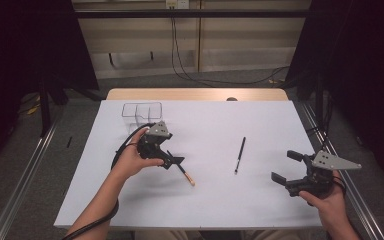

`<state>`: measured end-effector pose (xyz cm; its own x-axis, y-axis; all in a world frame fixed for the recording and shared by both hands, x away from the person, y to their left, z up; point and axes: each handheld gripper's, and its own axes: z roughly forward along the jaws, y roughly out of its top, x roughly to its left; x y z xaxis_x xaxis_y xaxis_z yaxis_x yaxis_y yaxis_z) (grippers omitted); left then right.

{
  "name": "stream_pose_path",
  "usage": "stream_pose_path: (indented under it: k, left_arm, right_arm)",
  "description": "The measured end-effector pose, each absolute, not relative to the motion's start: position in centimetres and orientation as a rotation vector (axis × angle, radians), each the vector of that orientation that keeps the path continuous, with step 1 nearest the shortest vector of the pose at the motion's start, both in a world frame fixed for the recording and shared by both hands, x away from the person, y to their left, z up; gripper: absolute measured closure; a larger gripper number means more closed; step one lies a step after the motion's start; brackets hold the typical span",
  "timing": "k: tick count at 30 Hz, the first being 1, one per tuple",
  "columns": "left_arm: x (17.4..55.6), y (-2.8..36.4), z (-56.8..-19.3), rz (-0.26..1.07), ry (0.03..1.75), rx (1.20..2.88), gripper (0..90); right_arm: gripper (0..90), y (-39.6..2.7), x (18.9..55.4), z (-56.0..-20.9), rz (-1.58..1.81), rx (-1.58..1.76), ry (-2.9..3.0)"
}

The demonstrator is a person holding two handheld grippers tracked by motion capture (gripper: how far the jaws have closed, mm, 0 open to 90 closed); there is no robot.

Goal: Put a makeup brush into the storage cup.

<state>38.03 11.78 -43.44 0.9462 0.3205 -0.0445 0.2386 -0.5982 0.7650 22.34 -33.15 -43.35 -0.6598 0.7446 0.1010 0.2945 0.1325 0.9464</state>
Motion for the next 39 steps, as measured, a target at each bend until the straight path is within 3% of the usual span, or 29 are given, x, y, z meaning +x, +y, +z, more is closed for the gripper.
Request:
stream_pose_path:
  k: [23,39]
  left_arm:
    - [39.1,10.0,-44.3,0.015,0.344,2.492,0.2]
    - [39.1,9.3,-44.6,0.001,0.306,2.549,0.2]
  right_arm:
    - [0.0,-33.3,22.3,-43.4,1.541,1.004,2.017]
    - [0.0,-33.4,22.4,-43.4,1.538,1.006,2.021]
